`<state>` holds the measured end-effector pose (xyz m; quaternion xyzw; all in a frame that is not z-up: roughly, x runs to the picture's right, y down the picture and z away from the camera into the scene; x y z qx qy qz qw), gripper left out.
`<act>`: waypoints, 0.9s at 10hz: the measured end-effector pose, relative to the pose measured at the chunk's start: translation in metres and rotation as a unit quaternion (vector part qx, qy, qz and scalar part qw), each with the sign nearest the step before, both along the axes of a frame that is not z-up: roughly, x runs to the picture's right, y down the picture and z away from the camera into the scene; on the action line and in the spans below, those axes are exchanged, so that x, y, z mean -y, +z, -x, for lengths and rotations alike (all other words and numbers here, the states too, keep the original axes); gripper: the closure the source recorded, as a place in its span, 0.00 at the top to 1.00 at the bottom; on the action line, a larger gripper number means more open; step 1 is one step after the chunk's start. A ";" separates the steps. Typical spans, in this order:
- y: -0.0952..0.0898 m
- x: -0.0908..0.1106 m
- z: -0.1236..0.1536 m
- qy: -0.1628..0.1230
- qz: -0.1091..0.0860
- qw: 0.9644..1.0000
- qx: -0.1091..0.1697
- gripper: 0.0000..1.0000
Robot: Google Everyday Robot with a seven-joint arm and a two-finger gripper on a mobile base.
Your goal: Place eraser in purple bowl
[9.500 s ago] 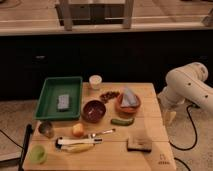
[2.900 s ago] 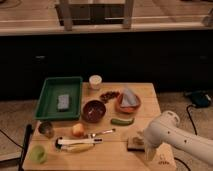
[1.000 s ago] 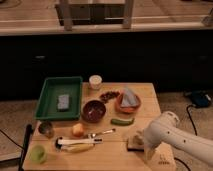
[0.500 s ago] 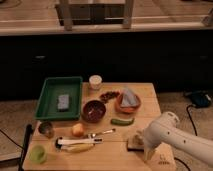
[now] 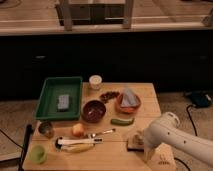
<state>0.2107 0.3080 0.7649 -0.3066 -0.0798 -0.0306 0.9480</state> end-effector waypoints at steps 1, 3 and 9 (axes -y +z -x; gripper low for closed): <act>0.000 0.000 0.000 0.001 -0.001 1.000 -0.001 0.75; 0.000 0.000 0.000 0.002 -0.001 1.000 -0.001 0.75; -0.001 -0.003 -0.001 0.004 -0.001 1.000 -0.003 0.44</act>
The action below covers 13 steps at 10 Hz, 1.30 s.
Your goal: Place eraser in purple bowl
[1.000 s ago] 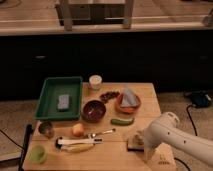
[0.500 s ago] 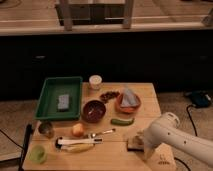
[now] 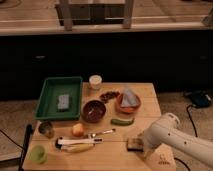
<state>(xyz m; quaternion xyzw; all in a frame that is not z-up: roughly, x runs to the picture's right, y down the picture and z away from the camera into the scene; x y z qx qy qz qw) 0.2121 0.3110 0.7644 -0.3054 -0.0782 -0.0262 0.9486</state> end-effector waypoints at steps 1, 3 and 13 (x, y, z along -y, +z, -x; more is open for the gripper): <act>0.000 0.000 0.000 0.001 0.000 1.000 -0.001 0.42; -0.002 0.000 0.000 0.001 -0.001 1.000 -0.002 0.30; -0.033 0.072 0.017 -0.011 -0.028 1.000 0.003 0.02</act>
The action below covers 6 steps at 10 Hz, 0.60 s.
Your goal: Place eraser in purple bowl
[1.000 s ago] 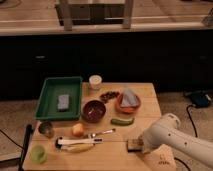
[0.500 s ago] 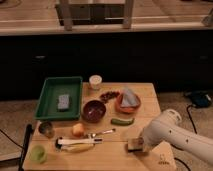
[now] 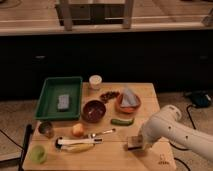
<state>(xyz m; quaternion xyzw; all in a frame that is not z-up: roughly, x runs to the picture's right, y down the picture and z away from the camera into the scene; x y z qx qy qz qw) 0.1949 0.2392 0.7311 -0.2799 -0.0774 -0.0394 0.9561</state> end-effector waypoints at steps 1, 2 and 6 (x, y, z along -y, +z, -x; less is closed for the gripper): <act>-0.005 0.005 -0.001 -0.002 0.001 1.000 -0.001 0.02; -0.006 0.011 0.000 -0.003 -0.002 1.000 0.000 0.02; -0.001 0.033 0.017 -0.021 -0.007 1.000 0.011 0.02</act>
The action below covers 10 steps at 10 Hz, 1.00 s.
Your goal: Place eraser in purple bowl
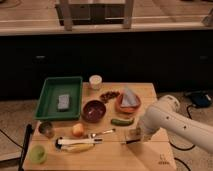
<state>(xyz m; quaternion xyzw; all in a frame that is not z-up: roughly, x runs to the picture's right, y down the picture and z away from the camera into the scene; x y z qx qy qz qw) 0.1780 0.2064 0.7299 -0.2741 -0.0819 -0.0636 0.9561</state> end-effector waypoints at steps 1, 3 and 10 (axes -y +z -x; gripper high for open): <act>-0.001 0.005 0.004 -0.006 0.000 1.000 0.002 0.02; -0.002 0.009 0.007 -0.013 0.000 1.000 0.005 0.02; 0.001 0.036 0.032 -0.048 0.001 0.999 0.024 0.02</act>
